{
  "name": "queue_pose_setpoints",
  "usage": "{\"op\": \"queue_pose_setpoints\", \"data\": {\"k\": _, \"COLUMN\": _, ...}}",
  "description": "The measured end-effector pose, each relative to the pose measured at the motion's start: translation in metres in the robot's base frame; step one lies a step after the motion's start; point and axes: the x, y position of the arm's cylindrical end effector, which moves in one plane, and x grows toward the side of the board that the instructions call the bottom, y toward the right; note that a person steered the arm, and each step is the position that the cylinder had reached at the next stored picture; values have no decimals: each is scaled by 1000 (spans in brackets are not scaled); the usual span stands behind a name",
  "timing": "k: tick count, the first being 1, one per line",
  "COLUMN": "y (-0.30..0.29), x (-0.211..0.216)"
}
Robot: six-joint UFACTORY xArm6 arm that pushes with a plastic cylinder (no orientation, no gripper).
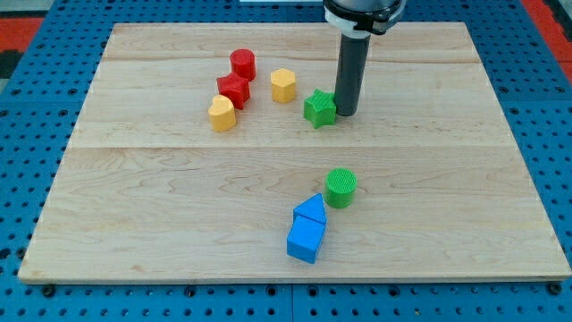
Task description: Push green circle a bit up and right
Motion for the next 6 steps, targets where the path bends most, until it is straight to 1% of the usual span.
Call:
{"op": "queue_pose_setpoints", "data": {"k": 1, "y": 2, "x": 0}}
{"op": "queue_pose_setpoints", "data": {"k": 3, "y": -14, "x": 2}}
{"op": "queue_pose_setpoints", "data": {"k": 4, "y": -9, "x": 8}}
{"op": "queue_pose_setpoints", "data": {"k": 5, "y": 84, "x": 33}}
{"op": "queue_pose_setpoints", "data": {"k": 6, "y": 105, "x": 121}}
